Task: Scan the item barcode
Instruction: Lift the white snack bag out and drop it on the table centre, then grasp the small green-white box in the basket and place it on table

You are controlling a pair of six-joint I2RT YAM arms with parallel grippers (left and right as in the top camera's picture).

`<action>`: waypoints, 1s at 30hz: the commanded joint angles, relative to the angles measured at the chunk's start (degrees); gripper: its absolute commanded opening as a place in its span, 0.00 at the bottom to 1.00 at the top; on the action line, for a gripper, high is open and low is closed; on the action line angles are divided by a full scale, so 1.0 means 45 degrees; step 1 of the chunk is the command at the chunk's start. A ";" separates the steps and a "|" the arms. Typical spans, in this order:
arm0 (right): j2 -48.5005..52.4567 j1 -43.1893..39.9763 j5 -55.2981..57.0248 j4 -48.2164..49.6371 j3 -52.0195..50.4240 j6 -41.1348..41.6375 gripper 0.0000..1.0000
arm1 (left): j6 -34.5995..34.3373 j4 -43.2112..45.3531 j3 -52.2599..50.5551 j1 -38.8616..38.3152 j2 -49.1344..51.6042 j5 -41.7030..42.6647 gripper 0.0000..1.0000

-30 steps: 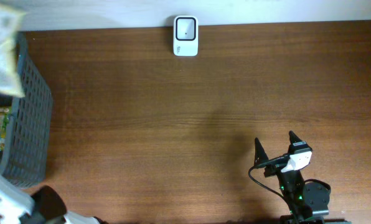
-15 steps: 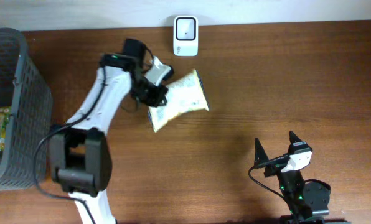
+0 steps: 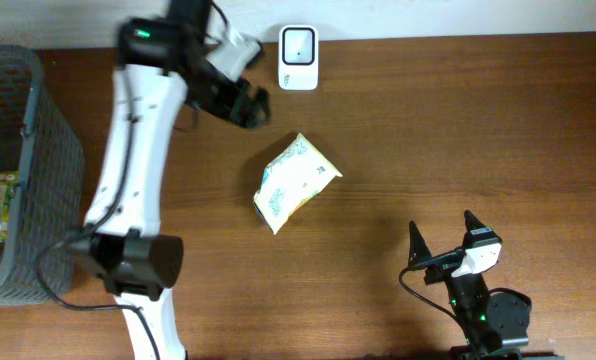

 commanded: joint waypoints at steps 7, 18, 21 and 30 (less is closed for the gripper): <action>-0.0078 0.0092 -0.0112 -0.0019 -0.0092 0.0015 0.99 | -0.4799 -0.1700 0.6766 0.6144 -0.1039 -0.4386 0.99; -0.0078 0.0092 -0.0112 -0.0019 -0.0092 0.0015 0.99 | -0.5921 -0.1219 0.0967 1.1094 -0.1035 -0.6290 0.99; -0.0078 0.0092 -0.0112 -0.0019 -0.0092 0.0015 0.99 | -0.5863 0.0534 -0.2268 1.1351 -0.1035 -0.6989 0.99; -0.0078 0.0092 -0.0112 -0.0019 -0.0092 0.0015 0.99 | -0.4425 0.5814 -0.7703 1.1521 -0.1030 -0.8136 0.96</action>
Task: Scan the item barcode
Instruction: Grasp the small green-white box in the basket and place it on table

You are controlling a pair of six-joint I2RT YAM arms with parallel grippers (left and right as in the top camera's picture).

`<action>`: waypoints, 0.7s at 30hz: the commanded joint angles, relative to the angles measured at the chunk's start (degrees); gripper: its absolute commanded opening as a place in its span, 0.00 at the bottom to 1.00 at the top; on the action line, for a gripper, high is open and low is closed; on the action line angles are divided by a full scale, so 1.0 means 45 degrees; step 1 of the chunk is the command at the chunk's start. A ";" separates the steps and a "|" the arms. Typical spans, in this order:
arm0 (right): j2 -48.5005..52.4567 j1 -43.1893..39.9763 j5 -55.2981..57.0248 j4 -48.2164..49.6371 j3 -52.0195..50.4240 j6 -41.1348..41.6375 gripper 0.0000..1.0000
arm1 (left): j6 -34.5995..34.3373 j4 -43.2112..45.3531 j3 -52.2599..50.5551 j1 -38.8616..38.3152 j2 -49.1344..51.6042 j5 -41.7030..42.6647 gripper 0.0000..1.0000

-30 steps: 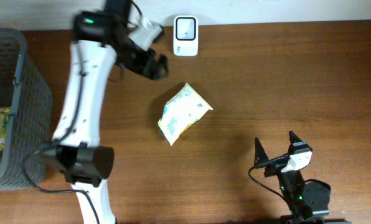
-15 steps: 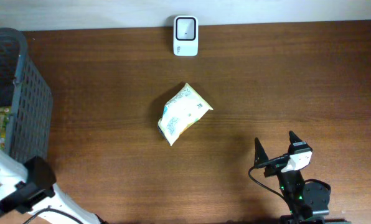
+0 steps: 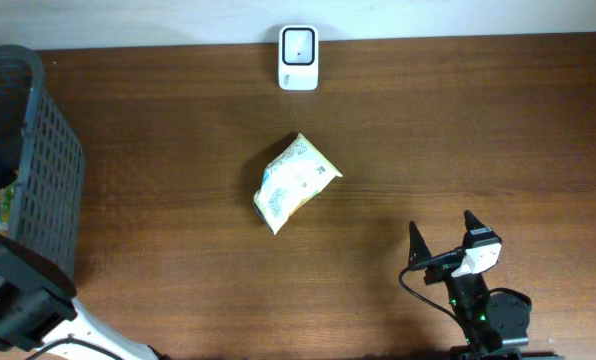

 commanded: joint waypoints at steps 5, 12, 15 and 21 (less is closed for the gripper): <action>-0.0083 0.0092 -0.0112 -0.0024 -0.0092 0.0019 0.99 | 0.0831 0.2905 -0.2380 0.0170 -0.0097 -0.0379 0.88; -0.0083 0.0092 -0.0112 -0.0024 -0.0092 0.0019 0.99 | 0.0826 0.4211 -0.3011 0.0238 -0.0039 -0.0379 0.67; -0.0083 0.0092 -0.0112 -0.0024 -0.0092 0.0019 0.99 | 0.0831 0.4231 -0.3060 0.0238 0.0024 -0.0389 0.64; -0.0083 0.0092 -0.0112 -0.0024 -0.0092 0.0019 0.99 | 0.0831 0.4639 -0.3065 0.0238 0.0049 -0.0379 0.63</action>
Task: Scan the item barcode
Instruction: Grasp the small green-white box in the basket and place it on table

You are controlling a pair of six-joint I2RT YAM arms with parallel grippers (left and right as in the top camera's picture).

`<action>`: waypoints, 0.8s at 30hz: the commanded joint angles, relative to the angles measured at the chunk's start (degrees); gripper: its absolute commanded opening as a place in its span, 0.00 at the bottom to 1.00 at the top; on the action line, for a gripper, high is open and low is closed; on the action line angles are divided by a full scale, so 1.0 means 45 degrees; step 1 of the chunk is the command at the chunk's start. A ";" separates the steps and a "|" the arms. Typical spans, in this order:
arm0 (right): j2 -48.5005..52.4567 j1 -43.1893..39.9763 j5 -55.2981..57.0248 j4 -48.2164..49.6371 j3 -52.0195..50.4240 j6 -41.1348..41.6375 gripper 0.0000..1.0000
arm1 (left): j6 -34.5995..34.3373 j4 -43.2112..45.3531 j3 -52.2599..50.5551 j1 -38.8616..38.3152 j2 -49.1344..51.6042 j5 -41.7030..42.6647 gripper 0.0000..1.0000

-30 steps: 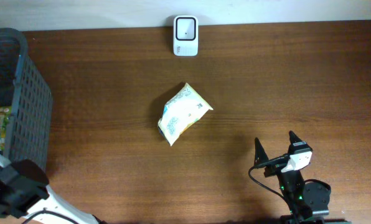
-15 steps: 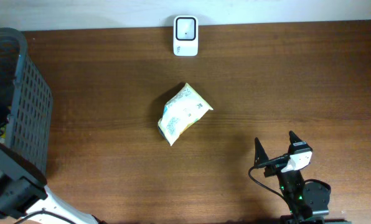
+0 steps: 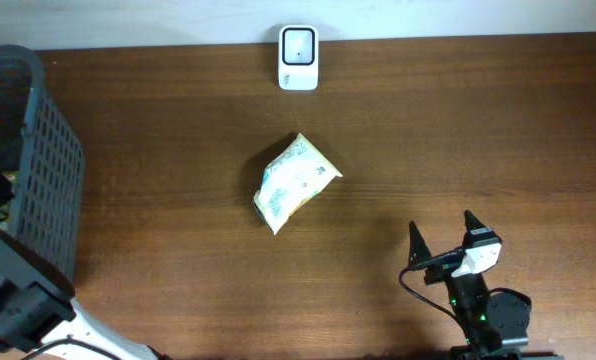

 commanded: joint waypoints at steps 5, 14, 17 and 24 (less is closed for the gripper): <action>-0.0083 0.0092 -0.0112 -0.0019 -0.0092 0.0010 0.99 | 0.0068 0.0398 -0.0087 0.0092 0.0563 -0.0136 0.63; -0.0083 0.0092 -0.0112 -0.0019 -0.0092 0.0010 0.99 | 0.0058 -0.0466 0.1005 0.0087 0.0942 -0.0675 0.02; -0.0083 0.0092 -0.0112 -0.0019 -0.0092 0.0010 0.99 | -0.0185 -0.2395 0.3555 -0.0068 0.0894 0.0733 0.00; -0.0083 0.0092 -0.0112 -0.0019 -0.0092 0.0010 0.99 | -0.0170 -0.6504 1.0341 -0.1311 -0.0301 0.7810 0.00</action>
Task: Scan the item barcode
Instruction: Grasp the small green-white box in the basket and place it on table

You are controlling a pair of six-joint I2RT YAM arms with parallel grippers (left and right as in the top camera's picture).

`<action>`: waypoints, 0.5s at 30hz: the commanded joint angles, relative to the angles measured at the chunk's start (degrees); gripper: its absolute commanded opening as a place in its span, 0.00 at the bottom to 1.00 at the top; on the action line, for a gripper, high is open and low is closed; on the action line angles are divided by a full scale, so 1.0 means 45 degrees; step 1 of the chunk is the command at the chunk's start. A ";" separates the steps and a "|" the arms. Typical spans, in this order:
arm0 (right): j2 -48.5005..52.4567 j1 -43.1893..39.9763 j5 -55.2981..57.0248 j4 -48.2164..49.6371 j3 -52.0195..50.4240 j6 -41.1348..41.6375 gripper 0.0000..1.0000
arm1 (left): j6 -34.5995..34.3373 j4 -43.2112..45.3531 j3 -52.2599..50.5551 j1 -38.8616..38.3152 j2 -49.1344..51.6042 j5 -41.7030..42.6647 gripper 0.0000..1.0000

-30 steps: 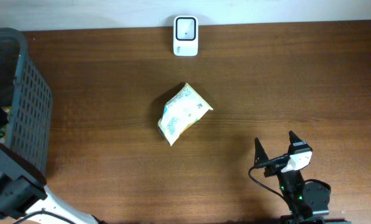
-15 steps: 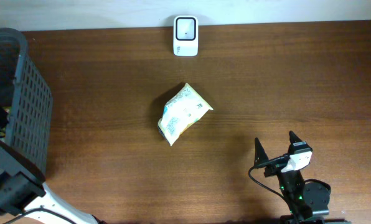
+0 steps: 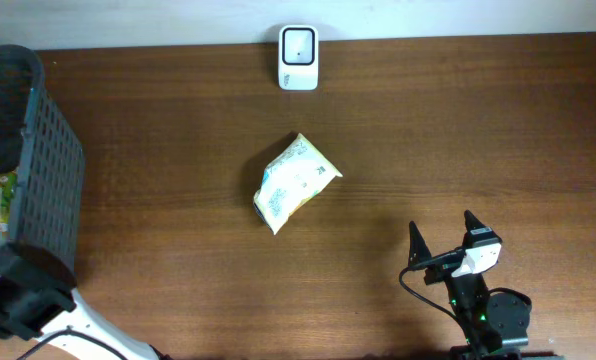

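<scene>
A pale yellow-and-white snack pouch (image 3: pixel 296 182) lies flat near the middle of the brown table. The white barcode scanner (image 3: pixel 298 58) stands at the far edge, straight behind the pouch. My right gripper (image 3: pixel 440 225) rests near the front right with its two dark fingers spread open and nothing between them, well apart from the pouch. Only a dark joint and a white link of my left arm (image 3: pixel 18 300) show at the lower left corner; its gripper is out of view.
A dark mesh basket (image 3: pixel 48 170) stands at the left edge, with green packets showing inside it. The table's far edge (image 3: pixel 428 38) meets a white wall just behind the scanner.
The white piece of my left arm at the left edge beside the basket is gone from view, uncovering green packets inside. Pouch, scanner and right gripper have not moved.
My left arm first stretched across the table with its gripper just left of the scanner, behind the pouch. A second later it had swung off to the left corner by the basket, and it has stayed there. The pouch lay untouched throughout.
</scene>
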 commanded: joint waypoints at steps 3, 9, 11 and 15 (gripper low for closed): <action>-0.0083 0.0092 -0.0112 -0.0024 -0.0092 0.0019 0.99 | 0.0481 -0.2064 0.2399 -0.2317 -0.2273 0.3259 0.00; -0.0083 0.0092 -0.0112 -0.0024 -0.0092 0.0019 0.99 | 0.0976 -0.4794 0.1083 -0.6426 -0.2555 0.0933 0.00; -0.0083 0.0092 -0.0112 -0.0024 -0.0092 0.0019 0.99 | 0.0976 -0.4459 -0.0699 -0.7592 -0.2545 0.0583 0.00; -0.0083 0.0092 -0.0112 -0.0024 -0.0092 0.0019 0.99 | 0.0724 -0.1331 -0.6203 -0.9156 -0.2545 0.0544 0.00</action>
